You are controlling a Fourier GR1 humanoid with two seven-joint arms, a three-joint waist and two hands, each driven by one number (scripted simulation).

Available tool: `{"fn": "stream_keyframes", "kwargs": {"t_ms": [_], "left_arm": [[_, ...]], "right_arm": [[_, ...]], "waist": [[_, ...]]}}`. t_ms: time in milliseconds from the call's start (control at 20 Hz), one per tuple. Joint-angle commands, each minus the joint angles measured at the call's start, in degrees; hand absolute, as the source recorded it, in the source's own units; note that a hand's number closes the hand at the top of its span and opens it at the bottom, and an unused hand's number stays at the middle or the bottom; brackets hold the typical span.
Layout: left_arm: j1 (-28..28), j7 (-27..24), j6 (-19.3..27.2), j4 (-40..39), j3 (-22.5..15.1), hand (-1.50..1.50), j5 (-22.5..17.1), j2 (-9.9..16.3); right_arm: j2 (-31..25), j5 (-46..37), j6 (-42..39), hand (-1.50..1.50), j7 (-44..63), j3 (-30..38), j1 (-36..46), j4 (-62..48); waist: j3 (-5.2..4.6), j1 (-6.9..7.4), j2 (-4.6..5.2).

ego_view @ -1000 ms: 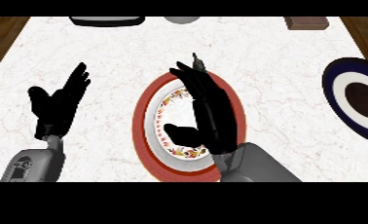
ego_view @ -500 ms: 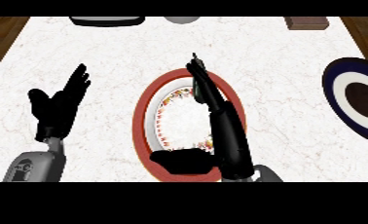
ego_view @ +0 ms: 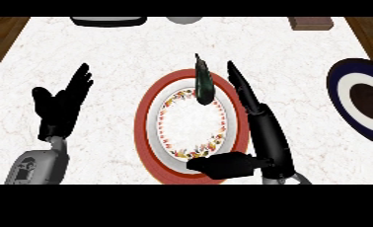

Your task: Pick the eggplant from the plate and place it in the plate

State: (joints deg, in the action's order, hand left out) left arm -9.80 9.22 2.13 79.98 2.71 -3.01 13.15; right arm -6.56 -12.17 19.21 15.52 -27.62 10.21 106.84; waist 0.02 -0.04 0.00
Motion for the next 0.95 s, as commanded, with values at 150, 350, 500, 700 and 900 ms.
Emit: {"fn": "stream_keyframes", "kwargs": {"t_ms": [150, 350, 500, 700, 900], "left_arm": [[-0.2, -1.3, -1.0, -0.5, 1.5, 0.0, 0.8, -0.4], [0.1, 1.1, -0.8, -0.1, 0.5, 0.0, 2.4, -2.0], [-0.1, 1.6, -3.4, 0.9, 3.0, 0.0, -0.2, 0.3], [-3.7, 1.4, -2.0, -2.8, 3.2, 0.0, 1.7, -0.6], [-2.4, 4.4, -5.0, 1.0, 5.6, 0.0, -1.1, 1.5]], "right_arm": [[-4.6, 6.3, -8.9, -1.5, -7.0, 9.4, -4.3, 1.0], [-2.5, 5.1, -10.0, -1.5, -8.7, 12.0, -5.1, -1.7], [-6.3, 7.8, -14.2, -1.5, -8.7, 16.7, -4.3, -2.6], [-7.5, 6.8, -15.7, -1.5, -10.7, 17.7, -10.9, 1.7], [-6.2, 5.8, -17.4, -1.5, -13.3, 19.7, -7.9, -5.7]], "waist": [[0.0, -0.04, 0.0], [-0.01, -0.02, -0.01], [-0.01, 0.04, 0.0], [-0.02, -0.26, -0.01], [-0.01, 0.03, -0.01]]}}
